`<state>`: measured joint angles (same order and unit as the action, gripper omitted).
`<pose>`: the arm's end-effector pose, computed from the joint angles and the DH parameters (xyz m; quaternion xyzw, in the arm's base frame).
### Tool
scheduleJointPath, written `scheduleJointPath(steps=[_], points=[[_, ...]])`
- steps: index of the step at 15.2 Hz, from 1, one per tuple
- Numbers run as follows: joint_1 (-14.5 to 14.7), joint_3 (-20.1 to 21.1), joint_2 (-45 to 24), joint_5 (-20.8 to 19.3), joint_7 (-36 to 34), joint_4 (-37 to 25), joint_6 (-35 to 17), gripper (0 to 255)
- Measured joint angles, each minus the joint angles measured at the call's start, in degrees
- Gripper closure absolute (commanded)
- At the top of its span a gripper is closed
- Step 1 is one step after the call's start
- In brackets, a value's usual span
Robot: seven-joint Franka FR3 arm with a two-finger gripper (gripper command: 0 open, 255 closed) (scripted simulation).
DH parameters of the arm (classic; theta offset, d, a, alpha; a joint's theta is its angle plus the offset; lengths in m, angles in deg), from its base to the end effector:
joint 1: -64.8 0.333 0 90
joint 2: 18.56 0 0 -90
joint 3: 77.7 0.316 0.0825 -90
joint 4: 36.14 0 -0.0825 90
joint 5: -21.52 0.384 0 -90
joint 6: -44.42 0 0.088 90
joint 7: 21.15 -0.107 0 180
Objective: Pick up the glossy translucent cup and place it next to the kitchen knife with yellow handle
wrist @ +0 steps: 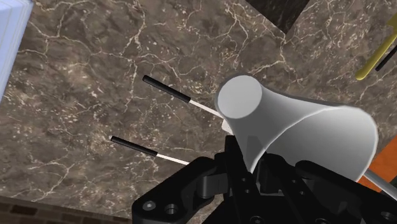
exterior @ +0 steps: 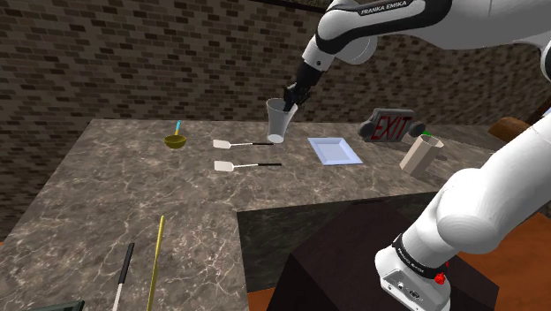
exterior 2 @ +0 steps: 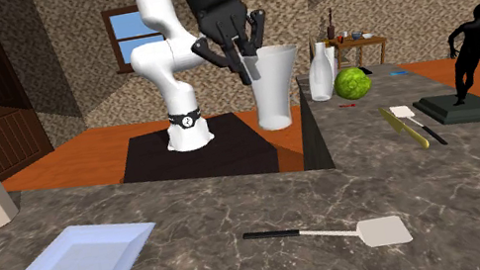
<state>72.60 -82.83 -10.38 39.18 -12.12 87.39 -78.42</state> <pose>0.5201 0.0357 0.4747 -0.9877 -0.0262 -0.0714 0.1367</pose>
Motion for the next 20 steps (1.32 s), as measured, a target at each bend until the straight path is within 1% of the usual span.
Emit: scheduleJointPath(steps=[8,16,20], points=[[4.57,5.89,-3.57,-0.19,-9.48,-1.08,-5.04,255],[9.49,11.15,-10.78,-2.58,-20.29,-6.69,-9.13,255],[12.21,13.11,-15.62,-4.92,-26.12,-11.67,-10.09,255]])
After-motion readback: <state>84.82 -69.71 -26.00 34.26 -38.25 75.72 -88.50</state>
